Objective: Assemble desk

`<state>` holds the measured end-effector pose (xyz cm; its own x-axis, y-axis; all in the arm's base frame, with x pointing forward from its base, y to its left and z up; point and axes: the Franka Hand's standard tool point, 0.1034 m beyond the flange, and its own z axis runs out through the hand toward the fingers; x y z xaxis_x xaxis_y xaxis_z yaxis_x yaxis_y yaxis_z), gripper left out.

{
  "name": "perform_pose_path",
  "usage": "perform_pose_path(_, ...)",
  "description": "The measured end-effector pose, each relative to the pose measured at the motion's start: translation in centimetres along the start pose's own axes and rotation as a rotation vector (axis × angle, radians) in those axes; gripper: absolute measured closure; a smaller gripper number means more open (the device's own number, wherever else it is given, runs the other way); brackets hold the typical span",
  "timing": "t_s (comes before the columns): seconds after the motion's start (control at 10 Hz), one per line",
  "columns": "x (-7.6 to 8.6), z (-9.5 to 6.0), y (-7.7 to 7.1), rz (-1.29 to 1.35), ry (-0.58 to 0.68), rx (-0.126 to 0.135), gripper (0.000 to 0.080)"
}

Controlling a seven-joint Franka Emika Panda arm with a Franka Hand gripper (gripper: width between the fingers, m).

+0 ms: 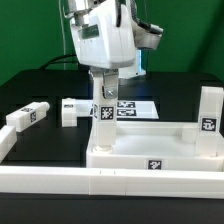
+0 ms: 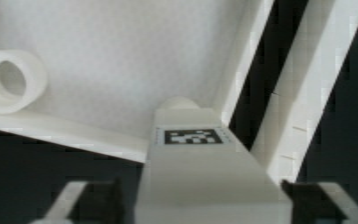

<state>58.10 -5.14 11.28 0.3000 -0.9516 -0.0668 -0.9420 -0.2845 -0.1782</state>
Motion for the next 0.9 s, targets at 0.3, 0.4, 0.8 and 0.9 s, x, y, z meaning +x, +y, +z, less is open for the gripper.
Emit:
perform_pose_path(0.3,-0.14,0.08,0.01,-0.217,0.006,-0.002,0.0161)
perform_pose_path(0.4,-0.33,0.04,-0.18,-0.314,0.01,-0.006,0.0161)
perform_pose_path(0.8,-0.56,0.13,-0.33,-0.724,0.006,-0.009,0.0151)
perform_pose_path(0.9,-0.64,0.28,-0.27,-0.795,0.004,-0.012,0.0151)
